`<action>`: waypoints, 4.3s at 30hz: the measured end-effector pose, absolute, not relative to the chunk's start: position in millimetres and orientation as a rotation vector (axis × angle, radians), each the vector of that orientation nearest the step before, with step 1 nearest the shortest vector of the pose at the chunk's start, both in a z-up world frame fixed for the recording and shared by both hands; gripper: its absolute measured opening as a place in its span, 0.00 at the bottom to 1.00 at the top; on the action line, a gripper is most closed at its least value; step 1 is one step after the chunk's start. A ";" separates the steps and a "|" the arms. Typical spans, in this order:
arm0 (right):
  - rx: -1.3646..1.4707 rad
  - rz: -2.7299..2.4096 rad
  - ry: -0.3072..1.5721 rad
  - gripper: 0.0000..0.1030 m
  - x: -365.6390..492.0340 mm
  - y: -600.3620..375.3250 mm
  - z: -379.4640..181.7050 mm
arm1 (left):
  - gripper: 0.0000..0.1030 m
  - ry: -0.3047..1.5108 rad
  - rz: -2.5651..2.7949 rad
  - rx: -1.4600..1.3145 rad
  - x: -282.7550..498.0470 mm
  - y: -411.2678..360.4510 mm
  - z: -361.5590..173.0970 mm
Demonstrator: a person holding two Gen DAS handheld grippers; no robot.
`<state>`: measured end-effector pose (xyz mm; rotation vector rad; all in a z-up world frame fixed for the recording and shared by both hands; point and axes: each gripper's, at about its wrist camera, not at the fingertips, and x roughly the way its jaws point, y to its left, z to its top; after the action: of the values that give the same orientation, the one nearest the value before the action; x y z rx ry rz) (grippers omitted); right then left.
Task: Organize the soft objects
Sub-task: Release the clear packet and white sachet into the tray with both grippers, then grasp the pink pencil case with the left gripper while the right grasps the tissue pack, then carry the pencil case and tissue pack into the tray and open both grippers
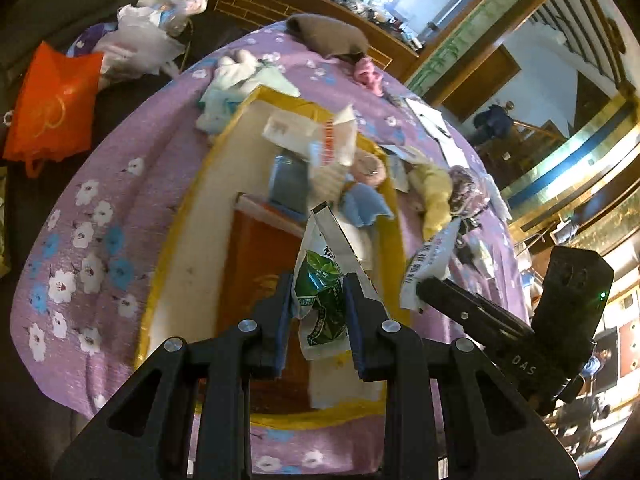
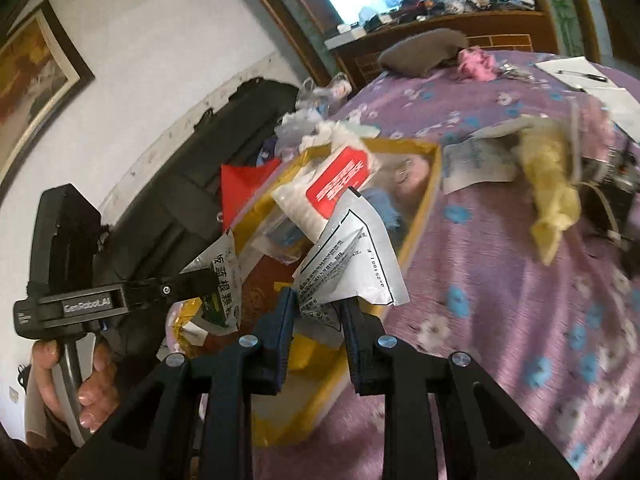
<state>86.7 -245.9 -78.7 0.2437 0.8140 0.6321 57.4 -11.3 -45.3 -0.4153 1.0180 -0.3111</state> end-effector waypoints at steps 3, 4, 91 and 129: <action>0.202 0.639 0.825 0.22 90.4 -229.8 -82.0 | 0.24 1.025 -0.295 -0.399 64.8 -12.1 -53.9; 0.186 0.631 0.829 0.22 93.9 -224.2 -83.1 | 0.24 1.031 -0.287 -0.395 67.0 -10.6 -57.8; 0.387 -0.090 0.853 0.60 136.4 -498.2 -115.4 | 0.34 1.074 -0.493 0.123 244.9 -334.4 -23.9; 0.417 -0.102 0.762 0.23 118.4 -505.0 -102.2 | 0.28 1.050 -0.566 0.033 236.7 -304.5 -13.7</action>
<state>118.4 -505.0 -102.2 0.4172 0.7619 -0.1017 236.7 -304.5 -13.7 0.0328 1.0498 -0.5664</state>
